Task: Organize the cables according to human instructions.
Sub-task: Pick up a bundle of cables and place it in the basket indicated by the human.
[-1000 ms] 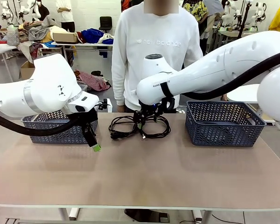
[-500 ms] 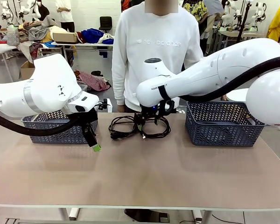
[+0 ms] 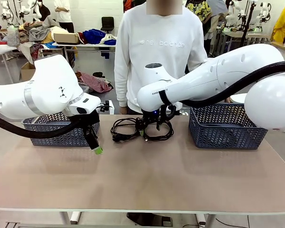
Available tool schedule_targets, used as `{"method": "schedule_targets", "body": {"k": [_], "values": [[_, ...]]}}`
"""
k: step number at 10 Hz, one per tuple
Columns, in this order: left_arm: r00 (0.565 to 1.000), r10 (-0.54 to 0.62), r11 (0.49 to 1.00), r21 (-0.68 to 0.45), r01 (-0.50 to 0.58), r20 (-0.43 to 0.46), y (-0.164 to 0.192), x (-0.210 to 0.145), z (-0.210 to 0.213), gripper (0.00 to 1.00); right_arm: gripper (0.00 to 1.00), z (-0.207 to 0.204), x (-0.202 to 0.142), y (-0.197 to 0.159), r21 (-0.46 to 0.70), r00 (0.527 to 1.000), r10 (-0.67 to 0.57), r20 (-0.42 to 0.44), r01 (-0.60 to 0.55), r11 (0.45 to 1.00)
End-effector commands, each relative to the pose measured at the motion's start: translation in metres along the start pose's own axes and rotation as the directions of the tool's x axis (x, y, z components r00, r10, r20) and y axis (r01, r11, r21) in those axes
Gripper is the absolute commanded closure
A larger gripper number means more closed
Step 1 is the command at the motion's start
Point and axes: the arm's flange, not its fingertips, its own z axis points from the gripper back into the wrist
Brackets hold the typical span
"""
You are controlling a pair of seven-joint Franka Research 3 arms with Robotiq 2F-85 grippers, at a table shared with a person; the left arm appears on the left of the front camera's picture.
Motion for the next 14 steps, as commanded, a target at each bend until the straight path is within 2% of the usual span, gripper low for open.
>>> {"method": "schedule_targets", "body": {"k": [1, 14], "values": [[1.0, 0.007, 1.0, 0.0, -0.007, 0.002, 0.0, -0.001, 0.001, 0.0, 0.0, 0.005, 0.006, 0.003, -0.015, 0.999, -0.041, -0.015, 0.041, 0.999], [1.0, 0.007, 1.0, 0.0, -0.007, 0.002, 0.0, -0.001, 0.001, 0.0, 0.0, -0.007, 0.016, 0.005, -0.083, 0.994, -0.071, -0.081, 0.065, 0.994]]}}
